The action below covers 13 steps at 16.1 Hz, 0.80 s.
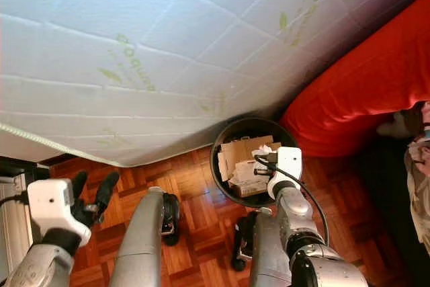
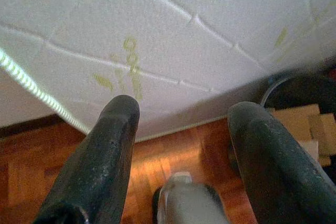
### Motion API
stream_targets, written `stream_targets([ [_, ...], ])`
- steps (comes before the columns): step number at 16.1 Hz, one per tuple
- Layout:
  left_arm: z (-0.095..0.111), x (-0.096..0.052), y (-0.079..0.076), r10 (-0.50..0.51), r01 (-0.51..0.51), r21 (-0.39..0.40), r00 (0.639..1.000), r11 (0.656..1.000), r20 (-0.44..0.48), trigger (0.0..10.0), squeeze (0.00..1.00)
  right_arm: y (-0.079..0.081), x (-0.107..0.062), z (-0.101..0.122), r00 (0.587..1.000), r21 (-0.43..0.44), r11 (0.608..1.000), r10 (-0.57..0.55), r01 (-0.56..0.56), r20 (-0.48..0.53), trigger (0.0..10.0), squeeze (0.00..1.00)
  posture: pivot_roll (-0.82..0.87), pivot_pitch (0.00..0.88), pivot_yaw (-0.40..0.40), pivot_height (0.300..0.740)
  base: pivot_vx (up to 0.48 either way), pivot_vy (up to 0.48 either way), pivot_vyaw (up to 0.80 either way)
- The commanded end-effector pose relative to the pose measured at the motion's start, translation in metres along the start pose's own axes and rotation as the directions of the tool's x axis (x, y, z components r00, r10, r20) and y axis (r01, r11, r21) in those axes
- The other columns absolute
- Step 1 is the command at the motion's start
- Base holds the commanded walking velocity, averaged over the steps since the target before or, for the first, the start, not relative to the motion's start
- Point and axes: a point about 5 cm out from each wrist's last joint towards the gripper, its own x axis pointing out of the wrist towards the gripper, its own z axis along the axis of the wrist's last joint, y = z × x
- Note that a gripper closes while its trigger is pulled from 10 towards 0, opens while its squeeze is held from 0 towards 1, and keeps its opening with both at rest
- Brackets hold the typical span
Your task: Clean up the room
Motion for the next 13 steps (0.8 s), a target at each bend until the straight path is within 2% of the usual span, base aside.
stream_targets([
  [1, -0.004, -0.009, 0.002, 0.012, -0.013, -0.005, 0.999, 1.000, -0.043, 10.0, 0.00, -0.003, -0.007, -0.021, 0.997, -0.004, 1.000, -0.011, 0.011, -0.076, 10.0, 0.90, 0.38, 0.708, 0.014, 0.645, 0.000, 0.000, 0.00],
  [4, -0.004, -0.010, 0.002, 0.016, -0.017, -0.006, 0.998, 1.000, -0.056, 10.0, 0.00, -0.004, -0.008, -0.023, 0.996, -0.009, 1.000, -0.016, 0.015, -0.086, 10.0, 0.86, 0.37, 0.710, 0.013, 0.645, 0.000, 0.000, 0.00],
  [7, -0.002, -0.009, 0.001, 0.017, -0.017, -0.007, 0.998, 1.000, -0.063, 10.0, 0.00, -0.005, -0.010, -0.027, 0.994, -0.011, 1.000, -0.007, 0.006, -0.108, 10.0, 0.87, 0.37, 0.709, 0.014, 0.645, 0.000, 0.000, 0.00],
  [11, -0.003, -0.010, 0.000, 0.011, -0.012, -0.007, 0.997, 1.000, -0.077, 10.0, 0.00, 0.003, -0.012, -0.036, 0.987, -0.018, 0.998, 0.050, -0.053, -0.152, 10.0, 0.84, 0.38, 0.711, 0.019, 0.645, 0.000, 0.000, 0.00],
  [12, -0.003, -0.010, 0.000, 0.010, -0.011, -0.006, 0.997, 1.000, -0.078, 10.0, 0.00, 0.005, -0.013, -0.039, 0.984, -0.016, 0.998, 0.063, -0.067, -0.165, 10.0, 0.66, 0.38, 0.711, 0.019, 0.645, 0.000, 0.000, 0.00],
  [13, -0.003, -0.010, 0.000, 0.010, -0.010, -0.006, 0.997, 1.000, -0.079, 10.0, 0.00, 0.006, -0.014, -0.041, 0.982, -0.017, 0.997, 0.073, -0.077, -0.174, 10.0, 0.29, 0.38, 0.710, 0.022, 0.645, 0.000, 0.000, 0.00],
])
